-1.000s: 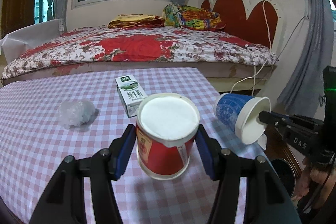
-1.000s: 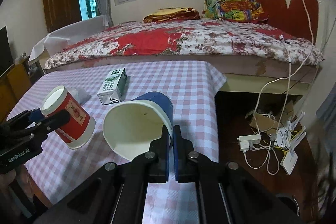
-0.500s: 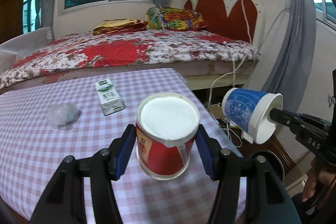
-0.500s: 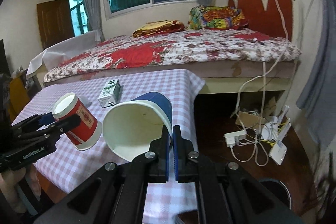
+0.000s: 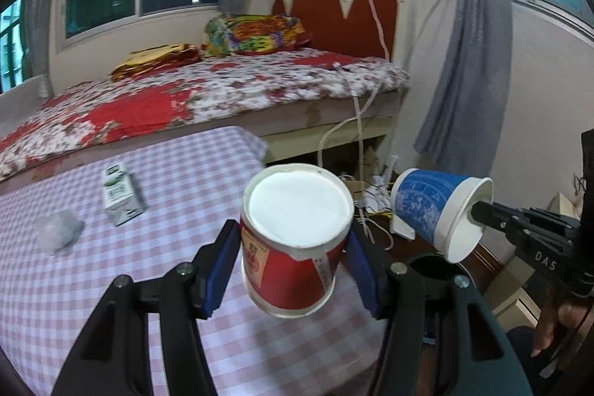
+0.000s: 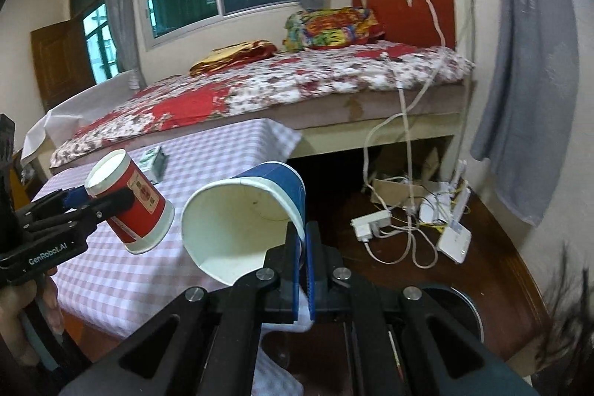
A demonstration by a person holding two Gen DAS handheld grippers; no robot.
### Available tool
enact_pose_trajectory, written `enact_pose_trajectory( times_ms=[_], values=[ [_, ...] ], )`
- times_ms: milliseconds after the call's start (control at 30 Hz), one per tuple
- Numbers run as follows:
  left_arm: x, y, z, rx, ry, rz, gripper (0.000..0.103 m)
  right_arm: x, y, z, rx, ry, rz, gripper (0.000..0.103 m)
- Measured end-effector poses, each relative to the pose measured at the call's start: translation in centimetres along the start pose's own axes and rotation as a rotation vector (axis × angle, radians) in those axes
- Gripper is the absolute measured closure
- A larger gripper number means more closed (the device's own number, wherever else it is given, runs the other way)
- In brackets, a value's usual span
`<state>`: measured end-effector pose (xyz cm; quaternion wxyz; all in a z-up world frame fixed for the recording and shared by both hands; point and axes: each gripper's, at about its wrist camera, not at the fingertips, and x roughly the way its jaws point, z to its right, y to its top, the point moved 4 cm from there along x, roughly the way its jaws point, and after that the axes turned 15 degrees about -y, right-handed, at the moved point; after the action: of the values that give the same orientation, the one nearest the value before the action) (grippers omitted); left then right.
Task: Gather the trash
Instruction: 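Carry the red cup and white-blue cup toward the black bin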
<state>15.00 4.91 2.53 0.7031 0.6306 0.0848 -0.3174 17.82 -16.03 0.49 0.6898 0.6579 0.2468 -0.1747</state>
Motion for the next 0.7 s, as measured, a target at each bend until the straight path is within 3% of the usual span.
enact_pose_trajectory(
  times_ms=[367, 700],
  values=[
    [4.7, -0.7, 6.3, 0.068, -0.149, -0.067, 0.044, 0.7, -3.3, 6.7, 0.051, -0.13, -0.061, 0.1],
    [9.5, -3.6, 12.5, 0.135, -0.277, -0.184, 0.044, 1.6, -7.8, 13.7, 0.106, -0.245, -0.155, 0.1]
  ],
)
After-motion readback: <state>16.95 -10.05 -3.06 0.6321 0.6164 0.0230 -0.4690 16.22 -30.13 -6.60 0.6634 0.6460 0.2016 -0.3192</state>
